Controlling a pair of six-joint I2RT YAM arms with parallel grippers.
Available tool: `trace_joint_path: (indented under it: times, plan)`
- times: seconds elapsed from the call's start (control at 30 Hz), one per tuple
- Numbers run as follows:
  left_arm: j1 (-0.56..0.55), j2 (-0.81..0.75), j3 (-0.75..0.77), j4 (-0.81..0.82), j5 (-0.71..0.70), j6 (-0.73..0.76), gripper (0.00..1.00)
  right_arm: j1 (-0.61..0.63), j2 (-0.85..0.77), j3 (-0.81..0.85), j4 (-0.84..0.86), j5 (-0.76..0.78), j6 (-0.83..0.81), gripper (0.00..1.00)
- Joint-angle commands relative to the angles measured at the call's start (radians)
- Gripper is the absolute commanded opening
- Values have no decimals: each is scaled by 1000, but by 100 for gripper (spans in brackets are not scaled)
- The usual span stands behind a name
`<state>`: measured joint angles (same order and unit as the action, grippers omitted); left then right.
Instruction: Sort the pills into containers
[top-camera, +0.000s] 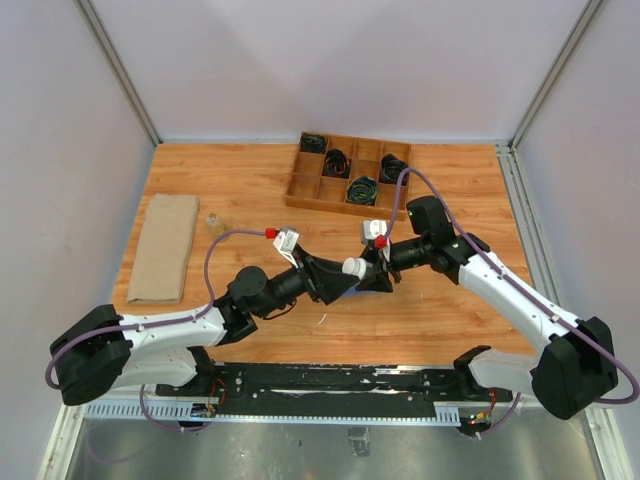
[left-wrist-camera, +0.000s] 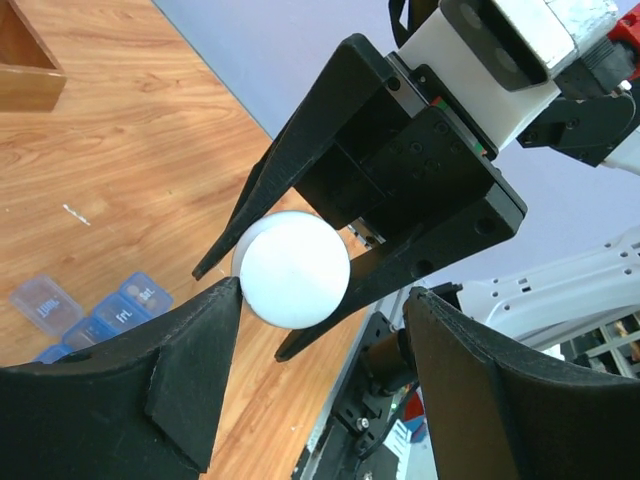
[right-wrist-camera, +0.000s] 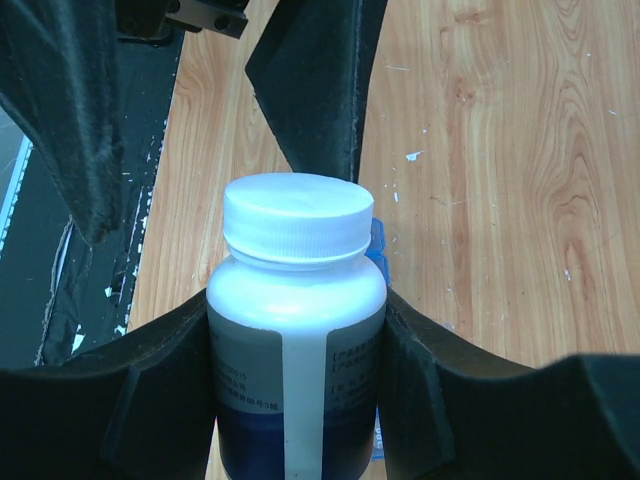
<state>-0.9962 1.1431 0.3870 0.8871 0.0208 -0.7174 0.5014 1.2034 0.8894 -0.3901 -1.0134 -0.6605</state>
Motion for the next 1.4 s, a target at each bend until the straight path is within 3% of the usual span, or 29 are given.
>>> trace_joint_path:
  times: [0.0, 0.2, 0.3, 0.4, 0.5, 0.57, 0.63, 0.77, 0.83, 1.03, 1.23, 1.37]
  plan:
    - [-11, -57, -16, -41, 5, 69, 71, -12, -5, 29, 11, -2, -7, 1]
    - [-12, -97, -78, -56, 47, 127, 74, -12, -5, 29, 10, -2, -4, 1]
    - [-12, -125, -95, -70, 101, 237, 76, -13, -7, 28, 11, -4, -5, 0]
    - [-11, -176, -102, -101, 176, 436, 81, -15, -10, 27, 4, -33, -18, 1]
    - [-11, -259, -106, -165, 175, 685, 97, -15, -21, 23, -10, -79, -49, 1]
    - [-7, -309, -125, -159, 173, 850, 99, -15, -28, 17, -14, -98, -67, 1]
    - [40, -329, -142, -111, 262, 930, 99, -15, -29, 14, -18, -109, -77, 1]
    - [227, -249, -115, 26, 585, 861, 99, -15, -27, 16, -27, -120, -88, 1]
    - [257, -181, -69, 39, 644, 874, 99, -15, -26, 16, -27, -123, -88, 1]
    - [258, -24, 20, 82, 731, 875, 95, -15, -24, 17, -30, -122, -92, 1]
    - [258, 34, 32, 158, 712, 821, 82, -15, -24, 16, -30, -124, -93, 1]
    - [258, 59, 50, 171, 721, 797, 81, -15, -24, 18, -32, -124, -93, 1]
